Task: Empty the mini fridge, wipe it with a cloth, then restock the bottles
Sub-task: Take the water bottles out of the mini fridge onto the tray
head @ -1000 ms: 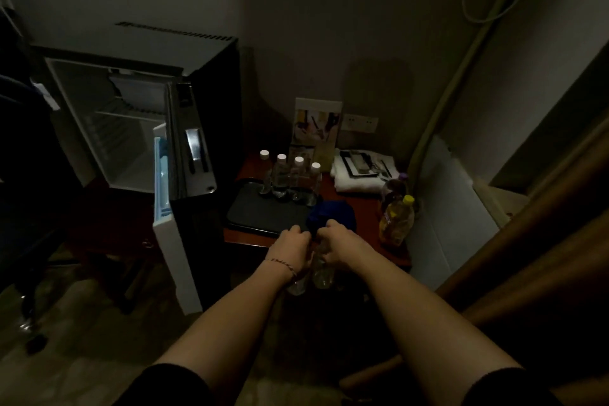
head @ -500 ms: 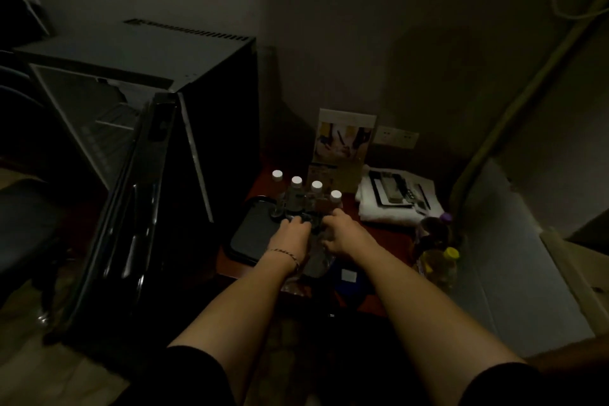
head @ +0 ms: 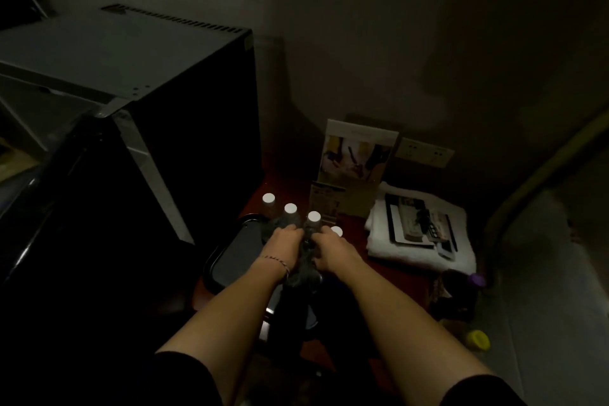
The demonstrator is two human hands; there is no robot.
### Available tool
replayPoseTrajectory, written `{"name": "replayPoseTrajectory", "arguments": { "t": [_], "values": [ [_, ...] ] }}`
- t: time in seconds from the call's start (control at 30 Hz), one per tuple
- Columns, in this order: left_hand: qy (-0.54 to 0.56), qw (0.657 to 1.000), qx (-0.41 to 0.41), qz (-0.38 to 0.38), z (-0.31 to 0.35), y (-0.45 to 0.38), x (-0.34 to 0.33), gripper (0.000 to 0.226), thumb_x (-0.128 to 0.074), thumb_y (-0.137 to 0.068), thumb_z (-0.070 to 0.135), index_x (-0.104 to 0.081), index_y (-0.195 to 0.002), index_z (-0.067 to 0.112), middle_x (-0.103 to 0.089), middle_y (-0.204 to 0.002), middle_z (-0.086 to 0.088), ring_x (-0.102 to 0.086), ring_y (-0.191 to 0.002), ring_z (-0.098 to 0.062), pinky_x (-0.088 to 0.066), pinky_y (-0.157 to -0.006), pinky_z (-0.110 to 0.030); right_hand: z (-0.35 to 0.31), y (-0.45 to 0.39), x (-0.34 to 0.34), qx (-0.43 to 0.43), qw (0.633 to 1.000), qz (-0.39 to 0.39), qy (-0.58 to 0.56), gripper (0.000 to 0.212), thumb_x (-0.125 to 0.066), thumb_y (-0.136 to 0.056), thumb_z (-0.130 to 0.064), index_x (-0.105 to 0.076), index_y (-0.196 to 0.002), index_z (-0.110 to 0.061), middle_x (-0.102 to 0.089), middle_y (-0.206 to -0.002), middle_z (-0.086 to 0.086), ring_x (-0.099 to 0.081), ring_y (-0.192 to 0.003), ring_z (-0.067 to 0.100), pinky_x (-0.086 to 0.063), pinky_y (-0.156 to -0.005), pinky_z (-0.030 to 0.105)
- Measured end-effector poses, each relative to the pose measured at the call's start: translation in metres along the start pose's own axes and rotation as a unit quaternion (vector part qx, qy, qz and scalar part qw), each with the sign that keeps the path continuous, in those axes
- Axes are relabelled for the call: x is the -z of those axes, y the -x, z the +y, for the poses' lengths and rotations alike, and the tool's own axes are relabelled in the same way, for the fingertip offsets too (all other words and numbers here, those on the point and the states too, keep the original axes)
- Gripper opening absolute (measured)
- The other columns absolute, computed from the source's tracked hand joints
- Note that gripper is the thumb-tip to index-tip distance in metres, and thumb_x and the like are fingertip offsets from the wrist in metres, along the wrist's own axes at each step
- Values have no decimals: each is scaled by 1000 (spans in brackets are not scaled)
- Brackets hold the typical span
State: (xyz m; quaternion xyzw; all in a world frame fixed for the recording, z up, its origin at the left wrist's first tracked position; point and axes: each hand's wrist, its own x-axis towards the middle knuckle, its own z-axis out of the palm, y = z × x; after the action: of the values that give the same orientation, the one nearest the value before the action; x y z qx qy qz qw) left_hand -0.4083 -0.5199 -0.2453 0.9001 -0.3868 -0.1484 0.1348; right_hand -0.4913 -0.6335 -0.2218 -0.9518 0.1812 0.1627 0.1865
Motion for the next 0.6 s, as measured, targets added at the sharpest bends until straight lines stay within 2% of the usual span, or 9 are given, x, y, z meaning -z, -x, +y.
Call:
{"name": "replayPoseTrajectory", "arguments": {
  "t": [0.23,0.37,0.47,0.6],
  "values": [
    [2,999,-21,-33,-8,-22,-8,31,-58,-90,14,-60,-120,14,-54,-125,-11,-54,-110,-34,-46,-98,-46,2,-15,-4,-3,999,-39,0,44,-64,-91,-20,-55,-133,-17,-44,-138,9,-52,-120,36,-50,-95,43],
    [8,999,-23,-48,-11,-27,-6,34,-60,-88,12,-58,-122,15,-54,-126,-11,-55,-111,-33,-46,-99,-47,2,-23,0,-18,998,-57,-11,48,-67,-88,-17,-54,-134,-19,-44,-141,8,-53,-119,34,-50,-96,43],
    [14,999,-11,-52,-14,-26,-4,34,-62,-87,10,-58,-120,13,-53,-126,-11,-55,-110,-34,-47,-98,-47,1,-24,2,-24,998,-63,-11,46,-70,-87,-20,-56,-131,-20,-45,-139,6,-54,-117,32,-49,-97,44],
    [21,998,-8,-61,-16,-18,-3,33,-62,-87,17,-57,-120,12,-52,-123,-11,-55,-110,-33,-48,-96,-44,0,-22,3,-33,996,-79,2,43,-72,-85,-24,-57,-126,-23,-50,-130,4,-56,-113,29,-51,-95,46]
  ]
}}
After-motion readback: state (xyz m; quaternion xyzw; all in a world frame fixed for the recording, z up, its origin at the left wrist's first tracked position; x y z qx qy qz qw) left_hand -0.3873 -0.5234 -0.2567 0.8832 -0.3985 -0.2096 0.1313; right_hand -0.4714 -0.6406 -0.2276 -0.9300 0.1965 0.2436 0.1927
